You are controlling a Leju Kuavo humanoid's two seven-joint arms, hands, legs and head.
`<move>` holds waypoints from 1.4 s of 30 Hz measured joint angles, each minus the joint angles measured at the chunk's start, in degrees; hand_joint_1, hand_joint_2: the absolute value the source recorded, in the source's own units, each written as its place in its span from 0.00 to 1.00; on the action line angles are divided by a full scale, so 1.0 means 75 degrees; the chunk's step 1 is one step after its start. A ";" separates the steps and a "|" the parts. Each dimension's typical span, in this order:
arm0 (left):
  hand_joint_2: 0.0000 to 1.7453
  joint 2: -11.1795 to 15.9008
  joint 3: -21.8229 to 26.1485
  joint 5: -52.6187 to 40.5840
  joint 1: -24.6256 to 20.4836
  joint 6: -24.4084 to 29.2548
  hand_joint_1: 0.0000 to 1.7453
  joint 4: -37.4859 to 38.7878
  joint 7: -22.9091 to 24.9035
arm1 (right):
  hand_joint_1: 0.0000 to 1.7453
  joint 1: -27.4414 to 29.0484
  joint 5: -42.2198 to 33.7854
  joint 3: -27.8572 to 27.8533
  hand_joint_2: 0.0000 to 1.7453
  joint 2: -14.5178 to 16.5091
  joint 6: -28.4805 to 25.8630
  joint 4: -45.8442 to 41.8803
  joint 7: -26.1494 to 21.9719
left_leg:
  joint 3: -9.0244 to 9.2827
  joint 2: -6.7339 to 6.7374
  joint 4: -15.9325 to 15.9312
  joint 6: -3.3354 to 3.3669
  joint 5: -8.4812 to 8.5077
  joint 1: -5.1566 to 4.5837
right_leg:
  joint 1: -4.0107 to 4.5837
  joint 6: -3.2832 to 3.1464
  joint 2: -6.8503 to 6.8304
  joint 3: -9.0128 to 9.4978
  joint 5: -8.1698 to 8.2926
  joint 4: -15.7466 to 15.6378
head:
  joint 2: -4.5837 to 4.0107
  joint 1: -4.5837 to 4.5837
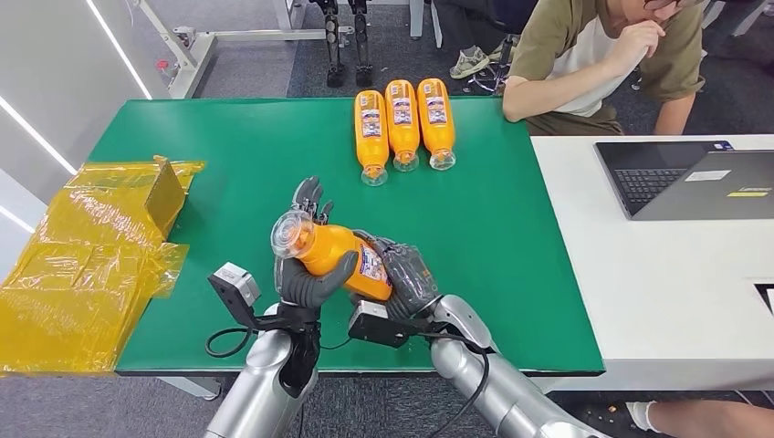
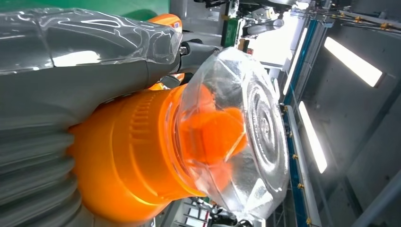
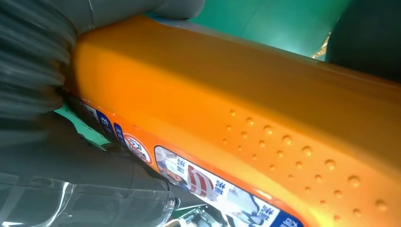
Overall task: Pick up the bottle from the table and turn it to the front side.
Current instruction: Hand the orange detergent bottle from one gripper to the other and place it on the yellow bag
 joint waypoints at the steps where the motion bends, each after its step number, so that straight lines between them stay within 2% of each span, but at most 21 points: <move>1: 1.00 -0.0001 0.0000 -0.0011 0.0000 -0.0020 1.00 0.0008 -0.0021 | 1.00 0.0019 0.0027 -0.0026 1.00 -0.0004 0.0011 -0.0017 0.0014 | 0.0000 0.0000 0.0000 0.0000 0.0000 0.0000 | 0.0000 0.0000 0.0001 0.0000 0.0000 0.0000 | 0.0000 0.0000; 17: 1.00 -0.0004 0.0000 -0.0063 0.0000 -0.0118 1.00 0.0016 -0.0044 | 0.99 0.0247 0.0372 -0.0305 1.00 -0.0031 0.0044 -0.0094 0.0152 | -0.0001 0.0000 0.0000 0.0000 0.0000 0.0000 | 0.0000 0.0000 0.0000 0.0000 0.0000 0.0000 | 0.0000 0.0000; 21: 1.00 -0.0008 -0.0001 -0.0082 -0.0001 -0.0119 1.00 0.0016 -0.0030 | 0.01 0.0263 0.0390 -0.0311 1.00 -0.0029 -0.0028 -0.0096 0.0167 | -0.0001 0.0000 0.0000 0.0000 0.0000 0.0000 | 0.0000 0.0000 0.0000 0.0000 0.0000 0.0000 | 0.0000 0.0000; 28: 1.00 -0.0019 -0.0082 -0.0090 -0.0026 -0.0064 1.00 0.0015 -0.0016 | 0.00 0.0540 0.0065 -0.0361 1.00 0.0142 -0.1283 -0.0327 -0.0095 | -0.0001 0.0003 -0.0001 0.0000 -0.0001 0.0000 | 0.0000 0.0000 0.0005 -0.0002 0.0000 0.0001 | -0.0001 0.0000; 35: 1.00 -0.0021 -0.0096 -0.0071 -0.0031 0.0079 1.00 0.0012 -0.0014 | 0.00 0.0669 -0.0192 -0.0365 1.00 0.0296 -0.1381 -0.0629 -0.0211 | -0.0001 0.0004 -0.0001 0.0000 0.0000 0.0001 | 0.0000 0.0000 0.0004 -0.0002 0.0001 0.0002 | 0.0000 0.0000; 37: 1.00 -0.0013 -0.0097 -0.0168 -0.0025 0.0671 1.00 -0.0024 -0.0033 | 0.00 0.0749 -0.0648 -0.0401 1.00 0.0320 -0.1347 -0.0732 -0.0434 | -0.0002 0.0003 -0.0001 0.0000 0.0000 0.0001 | 0.0000 0.0000 0.0004 -0.0001 0.0001 0.0002 | 0.0000 0.0000; 38: 1.00 -0.0002 -0.0094 -0.0277 -0.0016 0.1241 1.00 -0.0088 -0.0047 | 0.00 0.0816 -0.0947 -0.0429 1.00 0.0329 -0.1352 -0.0812 -0.0585 | -0.0002 0.0003 -0.0001 0.0000 0.0000 0.0001 | 0.0000 0.0000 0.0004 0.0000 0.0001 0.0003 | 0.0000 0.0000; 42: 1.00 0.0155 0.0102 -0.1049 0.0098 0.4205 1.00 -0.0829 -0.0034 | 0.00 0.1244 -0.1939 -0.0507 1.00 0.0340 -0.1618 -0.1246 -0.1128 | -0.0007 0.0001 -0.0004 -0.0001 0.0000 0.0002 | 0.0000 -0.0001 0.0002 0.0000 0.0000 0.0004 | 0.0000 0.0000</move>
